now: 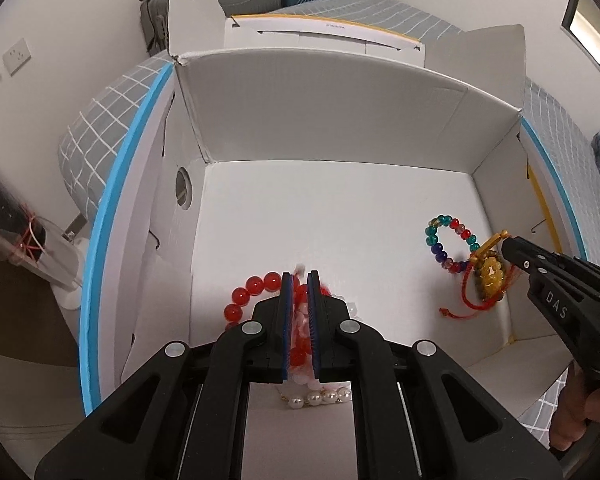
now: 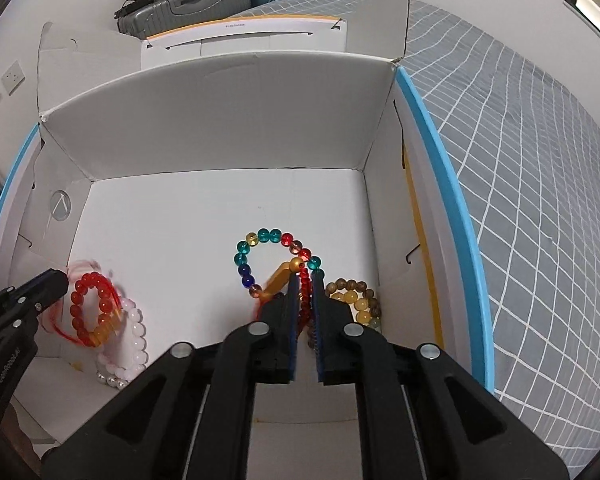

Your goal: Organize jewelry

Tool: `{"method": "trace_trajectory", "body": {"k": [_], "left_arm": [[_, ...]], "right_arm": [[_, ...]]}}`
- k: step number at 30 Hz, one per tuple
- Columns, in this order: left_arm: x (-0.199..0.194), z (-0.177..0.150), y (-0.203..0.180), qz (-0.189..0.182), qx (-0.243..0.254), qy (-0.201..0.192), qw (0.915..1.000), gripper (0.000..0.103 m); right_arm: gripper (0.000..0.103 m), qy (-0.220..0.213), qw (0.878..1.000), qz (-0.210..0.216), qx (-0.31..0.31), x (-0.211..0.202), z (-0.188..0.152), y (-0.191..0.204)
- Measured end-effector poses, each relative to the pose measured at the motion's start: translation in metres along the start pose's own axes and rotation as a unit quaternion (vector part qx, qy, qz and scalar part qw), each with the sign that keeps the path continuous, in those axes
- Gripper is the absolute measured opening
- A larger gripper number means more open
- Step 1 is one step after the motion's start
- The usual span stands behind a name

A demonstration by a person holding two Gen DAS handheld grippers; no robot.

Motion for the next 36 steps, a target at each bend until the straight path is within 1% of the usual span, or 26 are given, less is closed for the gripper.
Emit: {"method": "trace_trajectory", "body": {"k": [1,2,3,5,7,8,9,10,11,12,14,15,17,20,23,25,28,34,36], "left_arm": [[-0.001,0.0,0.0,-0.001,-0.001,-0.002,1.0,0.014],[-0.002,0.0,0.0,0.001,-0.002,-0.004,1.0,0.025],[-0.004,0.0,0.001,0.003,-0.003,-0.008,1.0,0.039],[-0.01,0.0,-0.001,0.003,-0.005,-0.021,0.9998,0.052],[-0.016,-0.001,-0.002,0.001,-0.005,-0.028,0.9996,0.057],[-0.021,-0.002,-0.003,0.001,-0.005,-0.035,0.9994,0.063],[-0.025,-0.002,-0.004,0.002,-0.003,-0.04,0.9992,0.067],[-0.029,-0.002,-0.004,0.003,-0.002,-0.045,0.999,0.069],[-0.033,-0.002,-0.005,0.004,-0.003,-0.052,0.9986,0.074],[-0.039,-0.004,-0.005,0.006,-0.004,-0.061,0.9981,0.078],[-0.05,-0.008,-0.003,0.011,-0.005,-0.079,0.9968,0.084],[-0.054,-0.01,-0.002,0.011,-0.008,-0.085,0.9963,0.088],[-0.064,-0.015,0.001,0.011,-0.013,-0.098,0.9951,0.091],[-0.08,-0.026,0.005,0.011,-0.014,-0.12,0.9926,0.097],[-0.095,-0.039,0.008,0.015,-0.011,-0.139,0.9901,0.097],[-0.102,-0.049,0.01,0.013,-0.011,-0.144,0.9894,0.097],[-0.109,-0.062,0.012,0.012,-0.01,-0.151,0.9885,0.097],[-0.121,-0.083,0.01,0.029,0.004,-0.165,0.9859,0.097],[-0.123,-0.088,0.008,0.025,0.005,-0.166,0.9857,0.097]], "right_arm": [[0.021,-0.002,1.0,0.0,0.001,-0.001,0.0,0.0],[0.028,-0.004,1.0,0.002,0.001,-0.002,0.0,0.0],[0.03,-0.004,1.0,0.004,0.001,-0.004,0.001,0.001],[0.038,-0.007,1.0,0.006,0.004,-0.007,0.0,0.0],[0.043,-0.014,1.0,0.012,0.008,-0.014,0.0,0.0],[0.045,-0.017,1.0,0.014,0.008,-0.017,0.001,0.0],[0.047,-0.026,0.999,0.016,0.009,-0.025,0.001,-0.001],[0.053,-0.033,0.999,0.015,0.01,-0.03,0.001,-0.001],[0.057,-0.043,0.999,0.016,0.012,-0.038,0.001,-0.001],[0.059,-0.053,0.998,0.02,0.013,-0.046,0.0,-0.001],[0.068,-0.068,0.997,0.021,0.015,-0.059,-0.002,-0.001],[0.071,-0.078,0.997,0.022,0.015,-0.067,-0.005,-0.001],[0.08,-0.094,0.995,0.024,0.016,-0.08,-0.009,0.0],[0.087,-0.119,0.992,0.031,0.008,-0.1,-0.02,0.005],[0.093,-0.144,0.989,0.027,-0.002,-0.118,-0.031,0.01],[0.095,-0.156,0.987,0.028,-0.001,-0.125,-0.037,0.009],[0.095,-0.169,0.985,0.024,-0.002,-0.134,-0.052,0.007],[0.095,-0.18,0.983,0.019,0.005,-0.145,-0.082,-0.002],[0.095,-0.179,0.984,0.02,0.006,-0.145,-0.09,-0.005]]}}
Point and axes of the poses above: each gripper's, at about its wrist camera, not at the fingertips, and x roughly the way its jaws point, y to its left, z to its top, the point moved 3 cm from there along x, roughly the way its jaws point, and after that the axes turned 3 degrees about x, right-handed, at the moved point
